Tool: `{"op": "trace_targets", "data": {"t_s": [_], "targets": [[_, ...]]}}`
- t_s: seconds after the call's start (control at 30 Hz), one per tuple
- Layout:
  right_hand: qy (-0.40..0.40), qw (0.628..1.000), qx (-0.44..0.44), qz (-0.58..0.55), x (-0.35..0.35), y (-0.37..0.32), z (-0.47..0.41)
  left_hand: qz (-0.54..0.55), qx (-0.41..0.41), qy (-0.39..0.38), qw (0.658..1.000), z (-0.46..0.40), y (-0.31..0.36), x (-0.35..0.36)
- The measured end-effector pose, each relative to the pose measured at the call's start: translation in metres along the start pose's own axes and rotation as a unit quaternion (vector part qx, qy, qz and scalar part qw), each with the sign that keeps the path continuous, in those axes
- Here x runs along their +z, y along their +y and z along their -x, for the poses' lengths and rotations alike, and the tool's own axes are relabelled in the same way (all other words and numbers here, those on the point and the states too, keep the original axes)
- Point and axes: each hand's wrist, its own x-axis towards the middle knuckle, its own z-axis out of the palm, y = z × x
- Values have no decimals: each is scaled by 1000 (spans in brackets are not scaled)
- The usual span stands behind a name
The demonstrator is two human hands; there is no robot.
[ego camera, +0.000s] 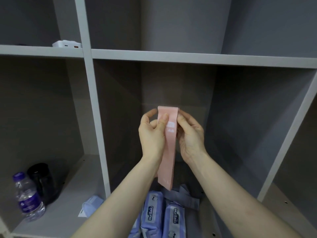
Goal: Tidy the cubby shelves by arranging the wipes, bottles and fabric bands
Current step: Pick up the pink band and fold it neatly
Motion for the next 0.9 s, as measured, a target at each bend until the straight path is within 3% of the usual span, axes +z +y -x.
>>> {"op": "trace_targets", "data": {"t_s": [0.33,0.4,0.53,0.63,0.77,0.83,0.9], "targets": [[-15,999,-12,27,-10,-6,-10,-4,-12,5,1000,-6,-3,-2],[-42,993,-16,105,-12,-14,-17,-5,-16,12,1000,-4,-2,-2],[-162,909,-54,381,-4,-40,-24,-45,-16,17,999,1,-6,-2],[-219,847,-75,479,6,-61,-25,-67,-10,19,998,1,-4,-3],[-221,775,-116,581,17,-76,-24,31,5,-51,998,2,-1,-2],[-193,785,-136,573,22,-83,-25,74,-26,-102,992,1,-7,-3],[-142,824,-139,531,23,-93,-28,73,-73,-180,978,3,-14,-2]]}}
